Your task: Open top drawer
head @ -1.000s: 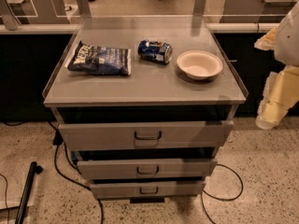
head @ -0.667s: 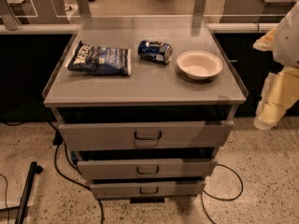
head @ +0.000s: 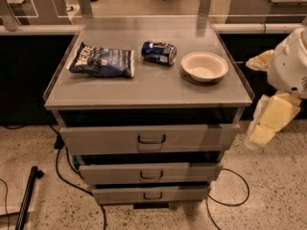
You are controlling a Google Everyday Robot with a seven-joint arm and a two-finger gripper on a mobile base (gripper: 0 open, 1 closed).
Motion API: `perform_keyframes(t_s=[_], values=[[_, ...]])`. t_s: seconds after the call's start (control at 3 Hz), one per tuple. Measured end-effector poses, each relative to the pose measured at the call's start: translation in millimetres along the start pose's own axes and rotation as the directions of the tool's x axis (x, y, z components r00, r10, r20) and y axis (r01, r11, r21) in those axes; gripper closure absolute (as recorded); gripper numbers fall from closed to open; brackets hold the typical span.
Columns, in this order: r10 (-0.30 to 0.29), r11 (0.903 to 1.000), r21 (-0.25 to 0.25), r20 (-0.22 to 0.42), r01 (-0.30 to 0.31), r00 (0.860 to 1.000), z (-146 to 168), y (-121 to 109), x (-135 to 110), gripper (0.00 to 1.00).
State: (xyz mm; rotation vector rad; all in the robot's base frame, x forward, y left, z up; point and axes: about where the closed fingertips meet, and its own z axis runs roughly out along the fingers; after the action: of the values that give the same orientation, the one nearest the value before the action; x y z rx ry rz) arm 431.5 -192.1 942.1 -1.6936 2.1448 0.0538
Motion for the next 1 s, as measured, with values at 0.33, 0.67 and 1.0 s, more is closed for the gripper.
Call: perform_keyframes(t_s=[0.33, 0.67, 1.0], values=[[0.022, 0.9997, 0.009, 0.155, -0.023, 0.988, 25.3, 20.0, 7.9, 0.0], [0.053, 0.9943, 0.069, 0.338, -0.081, 0.94, 39.3, 39.6, 19.2, 0.0], [0.05, 0.9944, 0.072, 0.335, -0.078, 0.941, 40.6, 39.4, 18.1, 0.0]])
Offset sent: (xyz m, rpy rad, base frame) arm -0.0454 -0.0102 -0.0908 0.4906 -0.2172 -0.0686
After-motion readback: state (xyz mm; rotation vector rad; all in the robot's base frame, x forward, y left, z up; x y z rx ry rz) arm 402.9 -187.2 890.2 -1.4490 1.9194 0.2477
